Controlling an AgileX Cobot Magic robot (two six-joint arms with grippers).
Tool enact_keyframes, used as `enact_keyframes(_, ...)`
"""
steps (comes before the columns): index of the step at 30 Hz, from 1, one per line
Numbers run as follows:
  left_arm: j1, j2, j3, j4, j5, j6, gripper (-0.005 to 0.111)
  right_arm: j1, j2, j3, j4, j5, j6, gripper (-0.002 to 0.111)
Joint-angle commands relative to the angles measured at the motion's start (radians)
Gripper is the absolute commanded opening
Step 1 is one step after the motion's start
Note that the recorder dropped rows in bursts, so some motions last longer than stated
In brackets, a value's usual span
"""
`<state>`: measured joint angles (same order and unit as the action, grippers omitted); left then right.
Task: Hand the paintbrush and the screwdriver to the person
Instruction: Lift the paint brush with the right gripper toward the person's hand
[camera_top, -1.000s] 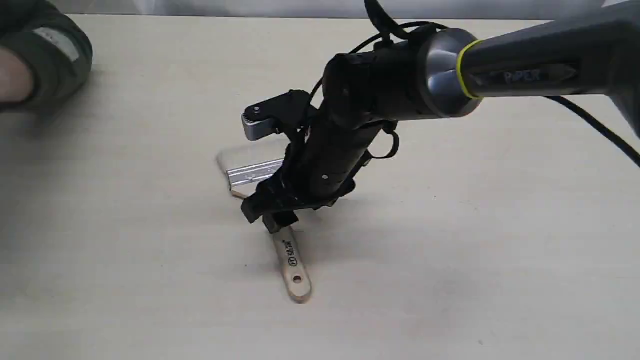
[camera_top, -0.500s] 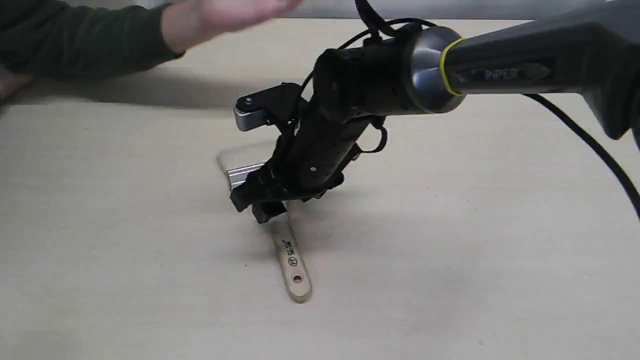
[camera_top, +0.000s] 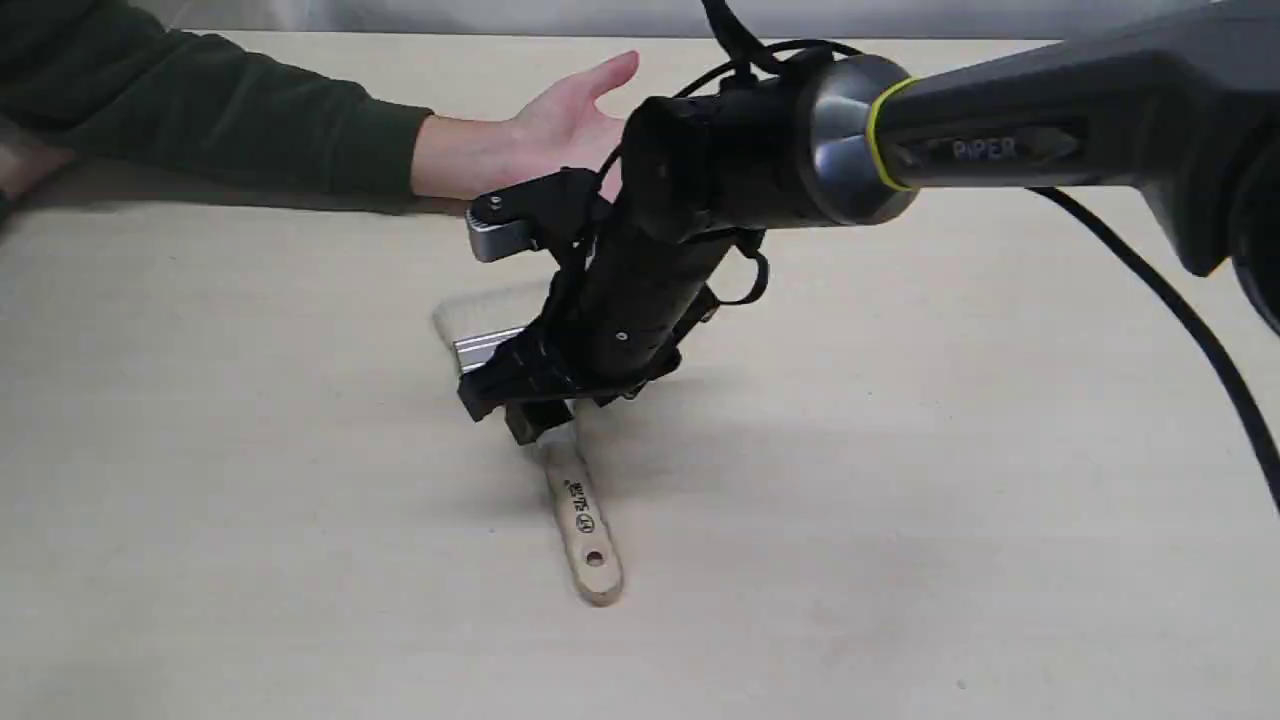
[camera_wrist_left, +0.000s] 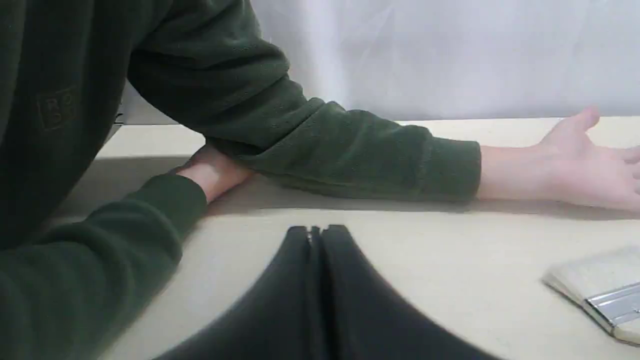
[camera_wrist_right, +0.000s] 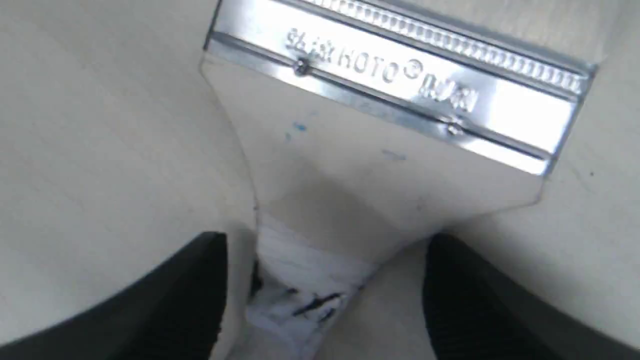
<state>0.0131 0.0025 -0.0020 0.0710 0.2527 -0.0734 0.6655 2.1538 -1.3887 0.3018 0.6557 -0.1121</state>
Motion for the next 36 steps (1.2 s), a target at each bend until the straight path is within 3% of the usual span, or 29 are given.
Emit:
enact_keyframes(1,-0.002,-0.002,0.002,0.0,-0.003,-0.002,0.0,0.025,0.041,0.015,-0.023,0.035,0.001,0.06)
enact_keyframes(5,-0.002,-0.002,0.002,0.0,-0.003,-0.002,0.0,0.076,0.043,-0.006,-0.062,0.045,0.014,0.06)
enact_keyframes(10,-0.002,-0.002,0.002,-0.004,-0.003,-0.002,0.0,0.105,0.045,-0.047,-0.23,0.108,0.181,0.06)
enact_keyframes(20,-0.002,-0.002,0.002,-0.004,-0.003,-0.002,0.0,0.105,0.045,-0.047,-0.245,0.146,0.204,0.059)
enact_keyframes(26,-0.002,-0.002,0.002,-0.004,-0.003,-0.002,0.0,0.105,0.054,-0.047,-0.25,0.125,0.202,0.038)
enact_keyframes(34,-0.002,-0.002,0.002,-0.004,-0.003,-0.002,0.0,0.105,0.086,-0.049,-0.289,0.094,0.191,0.035)
enact_keyframes(36,-0.002,-0.002,0.002,-0.001,-0.005,-0.002,0.0,0.105,0.086,-0.049,-0.291,0.083,0.163,0.029)
